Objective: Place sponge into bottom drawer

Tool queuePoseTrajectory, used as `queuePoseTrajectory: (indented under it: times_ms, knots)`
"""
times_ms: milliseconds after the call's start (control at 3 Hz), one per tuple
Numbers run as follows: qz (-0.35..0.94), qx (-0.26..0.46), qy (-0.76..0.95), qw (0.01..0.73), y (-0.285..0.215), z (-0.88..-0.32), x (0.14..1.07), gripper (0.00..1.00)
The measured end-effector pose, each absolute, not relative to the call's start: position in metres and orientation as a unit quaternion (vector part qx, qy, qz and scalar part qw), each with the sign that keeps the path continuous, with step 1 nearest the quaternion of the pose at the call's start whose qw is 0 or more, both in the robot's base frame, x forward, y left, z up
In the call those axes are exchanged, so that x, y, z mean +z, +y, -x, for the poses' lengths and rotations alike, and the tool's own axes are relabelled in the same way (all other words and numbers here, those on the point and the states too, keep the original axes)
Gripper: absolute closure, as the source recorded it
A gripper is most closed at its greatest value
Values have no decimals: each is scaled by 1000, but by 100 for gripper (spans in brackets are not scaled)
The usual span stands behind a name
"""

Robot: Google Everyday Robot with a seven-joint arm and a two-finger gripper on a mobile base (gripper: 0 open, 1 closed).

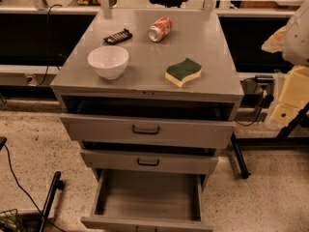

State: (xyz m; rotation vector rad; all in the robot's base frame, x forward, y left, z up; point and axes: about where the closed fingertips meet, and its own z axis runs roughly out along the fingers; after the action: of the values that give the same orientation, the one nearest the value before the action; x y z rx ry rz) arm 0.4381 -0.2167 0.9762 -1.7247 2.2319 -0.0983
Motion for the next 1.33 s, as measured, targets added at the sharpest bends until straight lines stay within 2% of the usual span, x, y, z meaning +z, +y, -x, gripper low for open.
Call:
queuePoseTrajectory:
  times_ms: [667,1000,1333]
  knots:
    - [613,-58,772,159,-218,-448,978,0]
    - [653,-100,739,134,-223,-477,977,0]
    - [647,-123,735,164,-261,-520,981,0]
